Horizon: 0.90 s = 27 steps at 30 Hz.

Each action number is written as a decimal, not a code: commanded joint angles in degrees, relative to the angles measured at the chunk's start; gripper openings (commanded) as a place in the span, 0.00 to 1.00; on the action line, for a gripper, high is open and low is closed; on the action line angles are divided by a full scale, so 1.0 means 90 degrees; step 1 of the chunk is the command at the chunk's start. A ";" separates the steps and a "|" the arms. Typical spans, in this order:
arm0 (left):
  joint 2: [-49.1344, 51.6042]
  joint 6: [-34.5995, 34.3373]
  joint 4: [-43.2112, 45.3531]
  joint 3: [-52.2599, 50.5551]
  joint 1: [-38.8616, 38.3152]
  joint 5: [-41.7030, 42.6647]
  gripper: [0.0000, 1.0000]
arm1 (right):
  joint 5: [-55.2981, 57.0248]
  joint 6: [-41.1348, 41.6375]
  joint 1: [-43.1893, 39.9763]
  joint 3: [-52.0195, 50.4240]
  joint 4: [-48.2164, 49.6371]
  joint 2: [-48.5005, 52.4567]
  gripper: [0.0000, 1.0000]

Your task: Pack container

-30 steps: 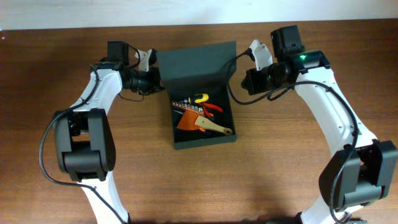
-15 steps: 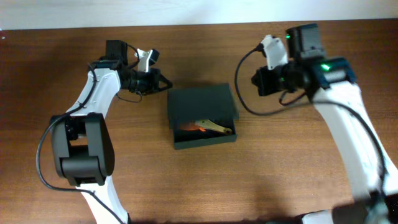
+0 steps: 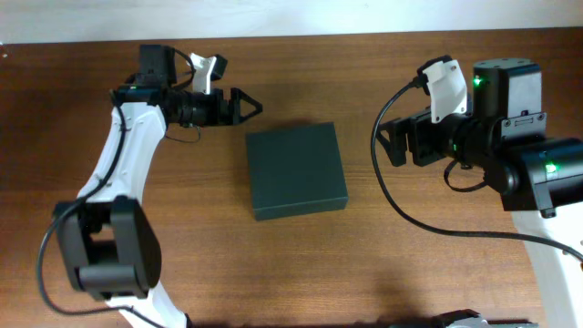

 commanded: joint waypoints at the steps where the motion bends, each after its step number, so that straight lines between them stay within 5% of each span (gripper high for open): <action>1: -0.0658 0.0097 -0.0151 0.0126 -0.0019 -0.0126 0.99 | 0.0151 0.0007 0.0053 0.0087 -0.0170 -0.0034 0.99; 7: -0.1792 0.0282 -0.1307 0.0126 -0.0019 -0.1447 0.99 | 0.0117 -0.0284 0.0053 0.0083 -0.0600 -0.0355 0.99; 18: -0.3983 0.0561 -0.2885 0.0041 -0.0483 -0.2057 0.99 | 0.0117 -0.0568 0.0053 -0.0503 -0.0993 -0.2475 0.99; 27: -0.5459 0.0236 -0.2990 -0.1010 -0.1280 -0.2310 0.99 | 0.0114 -0.0556 0.0053 -0.2045 -0.1098 -0.4758 0.99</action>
